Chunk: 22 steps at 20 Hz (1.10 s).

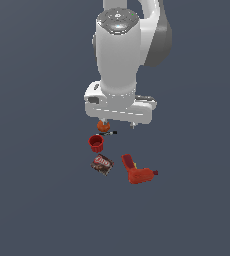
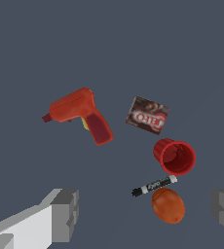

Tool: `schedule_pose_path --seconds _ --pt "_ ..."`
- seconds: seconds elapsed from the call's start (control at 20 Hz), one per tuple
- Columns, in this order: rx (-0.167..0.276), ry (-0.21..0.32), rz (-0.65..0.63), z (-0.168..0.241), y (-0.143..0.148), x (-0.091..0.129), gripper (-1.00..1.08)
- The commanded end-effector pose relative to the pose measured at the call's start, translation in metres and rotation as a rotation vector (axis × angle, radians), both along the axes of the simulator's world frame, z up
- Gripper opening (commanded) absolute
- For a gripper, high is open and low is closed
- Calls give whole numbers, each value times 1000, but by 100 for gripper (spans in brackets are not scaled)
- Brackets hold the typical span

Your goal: Pick up a designated object from a clutter of objects.

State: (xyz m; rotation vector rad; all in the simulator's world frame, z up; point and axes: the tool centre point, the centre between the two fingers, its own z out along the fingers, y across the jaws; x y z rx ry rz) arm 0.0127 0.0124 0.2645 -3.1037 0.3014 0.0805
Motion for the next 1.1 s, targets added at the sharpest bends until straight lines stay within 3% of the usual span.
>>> schedule_pose_path --seconds 0.0,1.05 --pt "-3 -5 -55 -10 7 7 108" --pt "-41 -67 -526 -104 65 59 108"
